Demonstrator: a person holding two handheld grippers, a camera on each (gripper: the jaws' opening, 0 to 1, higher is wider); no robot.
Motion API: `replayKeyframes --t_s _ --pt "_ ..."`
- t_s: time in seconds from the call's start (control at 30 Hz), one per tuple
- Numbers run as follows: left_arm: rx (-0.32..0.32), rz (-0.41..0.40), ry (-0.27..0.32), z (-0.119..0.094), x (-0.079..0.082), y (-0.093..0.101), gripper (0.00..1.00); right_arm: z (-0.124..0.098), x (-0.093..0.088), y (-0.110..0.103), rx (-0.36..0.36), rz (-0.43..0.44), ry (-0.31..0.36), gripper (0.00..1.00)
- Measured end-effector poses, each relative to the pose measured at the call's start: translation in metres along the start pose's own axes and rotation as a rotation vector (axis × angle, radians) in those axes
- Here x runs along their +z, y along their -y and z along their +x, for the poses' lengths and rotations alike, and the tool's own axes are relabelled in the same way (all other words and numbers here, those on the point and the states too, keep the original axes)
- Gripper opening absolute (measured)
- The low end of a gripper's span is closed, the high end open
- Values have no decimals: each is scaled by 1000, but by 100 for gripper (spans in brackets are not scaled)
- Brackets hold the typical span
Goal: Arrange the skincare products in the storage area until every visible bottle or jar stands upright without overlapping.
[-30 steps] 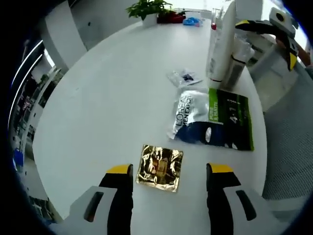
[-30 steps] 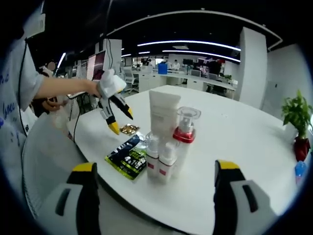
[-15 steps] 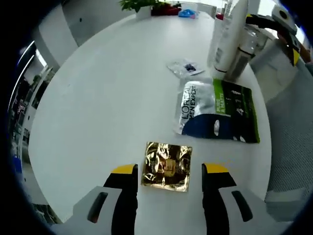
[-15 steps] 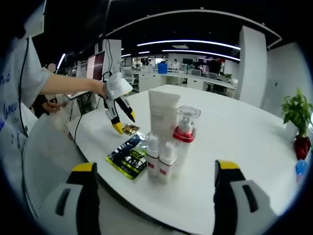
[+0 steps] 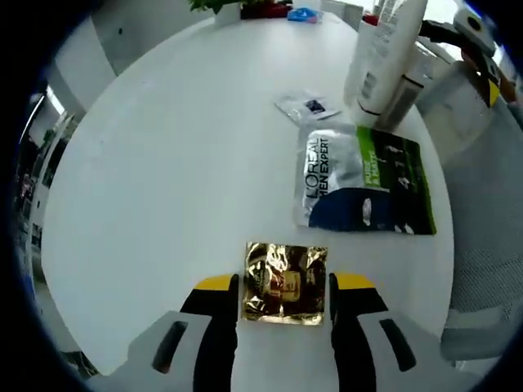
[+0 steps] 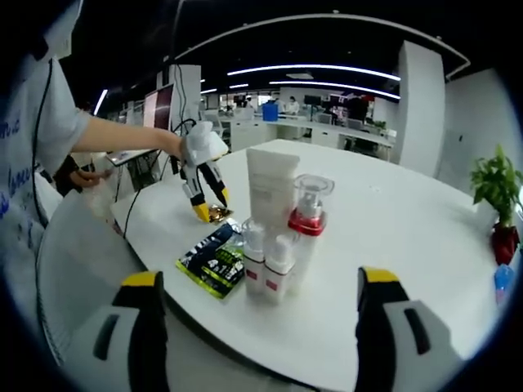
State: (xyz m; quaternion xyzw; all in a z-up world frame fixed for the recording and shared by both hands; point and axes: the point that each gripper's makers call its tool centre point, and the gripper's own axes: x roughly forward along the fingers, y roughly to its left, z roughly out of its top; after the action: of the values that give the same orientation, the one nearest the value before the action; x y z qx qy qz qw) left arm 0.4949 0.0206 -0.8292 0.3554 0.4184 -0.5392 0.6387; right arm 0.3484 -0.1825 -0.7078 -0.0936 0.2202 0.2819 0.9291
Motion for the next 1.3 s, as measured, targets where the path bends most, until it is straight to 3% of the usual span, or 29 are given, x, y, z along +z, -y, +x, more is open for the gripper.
replayKeyframes --t_s 0.47,0.77,1.3 --pt "-9 20 -3 -3 2 5 36 0 1 0 0 -3 9 98" --pt "-13 34 -17 -9 3 19 36 -1 2 -1 3 -10 15 98" --pt "-23 45 -46 2 1 35 36 -2 6 -3 10 -23 37 97"
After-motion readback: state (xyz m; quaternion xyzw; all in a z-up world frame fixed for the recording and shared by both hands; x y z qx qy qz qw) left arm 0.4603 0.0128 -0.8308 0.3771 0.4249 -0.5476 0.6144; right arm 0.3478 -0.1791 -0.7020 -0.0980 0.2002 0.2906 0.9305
